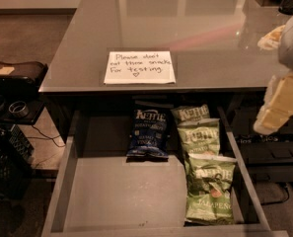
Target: Pick blue chip bag from top drawer and place on counter
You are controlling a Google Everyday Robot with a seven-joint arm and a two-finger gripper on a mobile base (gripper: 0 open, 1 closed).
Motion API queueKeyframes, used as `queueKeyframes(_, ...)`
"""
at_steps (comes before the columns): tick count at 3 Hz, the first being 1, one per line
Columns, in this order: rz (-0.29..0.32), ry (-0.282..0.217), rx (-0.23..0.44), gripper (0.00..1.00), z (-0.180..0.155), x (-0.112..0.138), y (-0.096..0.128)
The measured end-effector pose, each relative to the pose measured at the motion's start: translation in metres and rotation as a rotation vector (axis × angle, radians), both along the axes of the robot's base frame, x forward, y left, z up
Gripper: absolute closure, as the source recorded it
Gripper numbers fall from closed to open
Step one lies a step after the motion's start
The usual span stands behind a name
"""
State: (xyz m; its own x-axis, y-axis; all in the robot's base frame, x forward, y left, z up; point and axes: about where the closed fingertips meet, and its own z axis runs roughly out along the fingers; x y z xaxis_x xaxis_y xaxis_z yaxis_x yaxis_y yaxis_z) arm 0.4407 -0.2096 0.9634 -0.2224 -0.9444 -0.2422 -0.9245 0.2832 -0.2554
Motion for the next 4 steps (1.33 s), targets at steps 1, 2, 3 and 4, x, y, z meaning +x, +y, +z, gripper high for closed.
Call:
queueKeyframes(1,-0.006,-0.019,0.075,0.00,-0.039,0.005,0.021)
queueKeyframes(2,-0.004,-0.024,0.161,0.00,-0.092,0.022,0.051)
queueKeyframes(3,0.026,-0.020,0.242,0.00,-0.139,0.040,0.090)
queueKeyframes(4,0.076,0.006,0.300,0.00,-0.184,0.051,0.139)
